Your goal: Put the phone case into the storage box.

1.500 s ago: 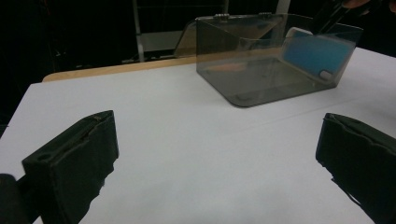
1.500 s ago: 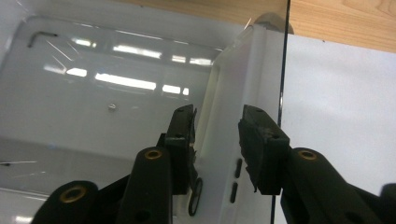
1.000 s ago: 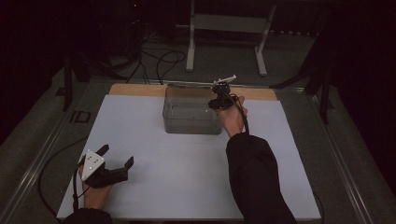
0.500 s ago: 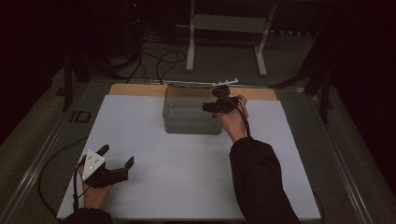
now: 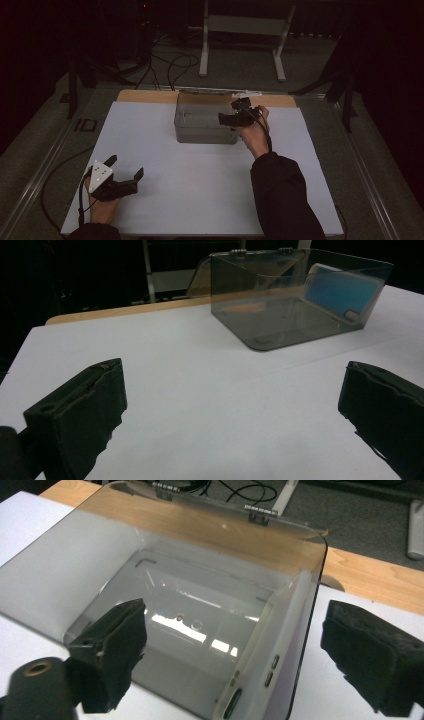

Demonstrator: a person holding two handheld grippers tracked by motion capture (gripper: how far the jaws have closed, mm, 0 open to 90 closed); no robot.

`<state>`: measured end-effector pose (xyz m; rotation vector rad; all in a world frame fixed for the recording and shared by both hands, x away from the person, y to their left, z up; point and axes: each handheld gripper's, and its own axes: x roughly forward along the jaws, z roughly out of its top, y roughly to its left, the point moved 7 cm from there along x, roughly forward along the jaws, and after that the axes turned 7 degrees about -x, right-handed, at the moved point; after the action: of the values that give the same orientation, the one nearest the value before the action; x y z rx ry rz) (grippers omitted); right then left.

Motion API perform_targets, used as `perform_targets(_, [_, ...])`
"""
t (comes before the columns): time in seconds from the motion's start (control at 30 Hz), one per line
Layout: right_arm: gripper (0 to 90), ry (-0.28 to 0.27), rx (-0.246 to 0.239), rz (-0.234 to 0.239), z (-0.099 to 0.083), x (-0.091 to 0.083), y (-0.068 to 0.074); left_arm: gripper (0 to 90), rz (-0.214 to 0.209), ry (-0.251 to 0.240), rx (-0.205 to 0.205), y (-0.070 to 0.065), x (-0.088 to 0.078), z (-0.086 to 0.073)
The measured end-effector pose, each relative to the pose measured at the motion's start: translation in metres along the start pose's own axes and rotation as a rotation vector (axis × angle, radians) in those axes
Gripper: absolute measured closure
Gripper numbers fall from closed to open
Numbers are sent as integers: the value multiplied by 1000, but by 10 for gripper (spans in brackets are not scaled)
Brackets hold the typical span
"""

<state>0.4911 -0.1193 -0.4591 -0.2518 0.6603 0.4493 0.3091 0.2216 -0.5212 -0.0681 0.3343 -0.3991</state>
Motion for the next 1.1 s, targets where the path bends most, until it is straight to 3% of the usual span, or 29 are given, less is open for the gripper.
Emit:
perform_targets(0.23, [98,-37,-25,25,-13,-14,2,1,-5,14,-2,-1,1,-1])
perform_targets(0.37, [94,-77,-14,54,-18,-26,2,1,-9,22,-9,0,2,-2])
perform_targets(0.77, [93,-158,-66,72,-41,-64,1,1,-10,47,-22,1,3,-4])
perform_targets(1.1, [89,-176,-109,25,-67,-83,-3,1,-10,70,-23,0,4,-5])
